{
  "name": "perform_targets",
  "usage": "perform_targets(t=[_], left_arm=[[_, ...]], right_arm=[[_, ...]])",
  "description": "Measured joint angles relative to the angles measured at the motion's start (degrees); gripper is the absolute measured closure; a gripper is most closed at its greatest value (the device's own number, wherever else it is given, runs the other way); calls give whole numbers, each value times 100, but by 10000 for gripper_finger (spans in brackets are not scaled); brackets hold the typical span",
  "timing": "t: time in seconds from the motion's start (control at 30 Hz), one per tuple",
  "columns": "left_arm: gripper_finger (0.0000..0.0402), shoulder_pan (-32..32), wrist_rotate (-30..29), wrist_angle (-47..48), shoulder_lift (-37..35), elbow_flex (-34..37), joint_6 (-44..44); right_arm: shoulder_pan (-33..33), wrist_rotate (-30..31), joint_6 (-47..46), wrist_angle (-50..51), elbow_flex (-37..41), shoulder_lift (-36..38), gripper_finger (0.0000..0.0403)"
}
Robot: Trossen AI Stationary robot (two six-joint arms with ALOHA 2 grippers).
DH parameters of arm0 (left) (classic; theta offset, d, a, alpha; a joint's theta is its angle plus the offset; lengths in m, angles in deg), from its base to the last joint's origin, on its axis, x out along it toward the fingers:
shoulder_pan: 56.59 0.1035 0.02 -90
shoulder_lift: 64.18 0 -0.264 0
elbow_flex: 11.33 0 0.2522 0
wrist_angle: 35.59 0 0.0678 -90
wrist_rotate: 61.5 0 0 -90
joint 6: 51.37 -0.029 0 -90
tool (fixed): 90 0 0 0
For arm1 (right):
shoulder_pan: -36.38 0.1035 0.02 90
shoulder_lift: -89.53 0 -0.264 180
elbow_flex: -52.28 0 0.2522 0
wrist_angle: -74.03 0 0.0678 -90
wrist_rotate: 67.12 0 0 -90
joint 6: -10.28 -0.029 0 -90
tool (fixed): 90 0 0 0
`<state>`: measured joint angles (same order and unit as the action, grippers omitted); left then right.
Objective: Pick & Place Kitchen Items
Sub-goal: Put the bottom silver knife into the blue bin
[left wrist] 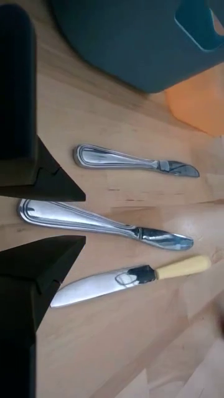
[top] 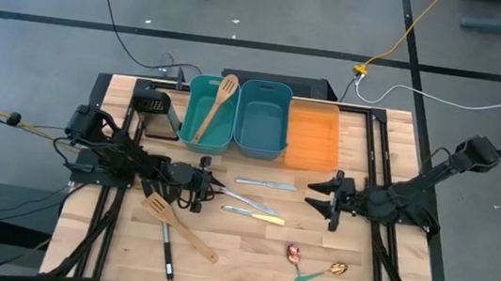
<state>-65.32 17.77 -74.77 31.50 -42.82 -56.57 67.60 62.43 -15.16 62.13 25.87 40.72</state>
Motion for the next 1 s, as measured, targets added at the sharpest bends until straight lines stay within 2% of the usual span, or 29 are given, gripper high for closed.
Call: perform_targets(t=[0.3, 0.6, 1.0], left_arm=[[298, 22, 20, 8, 0, -1, -3], [298, 279, 530, 9, 2, 0, -1], [298, 284, 651, 37, 12, -39, -1]], right_arm=[[-330, -344, -419, 94, -375, -826, 163], [-614, -812, -138, 126, -939, -1682, 163], [-837, -920, 43, 131, -1120, -1907, 163]])
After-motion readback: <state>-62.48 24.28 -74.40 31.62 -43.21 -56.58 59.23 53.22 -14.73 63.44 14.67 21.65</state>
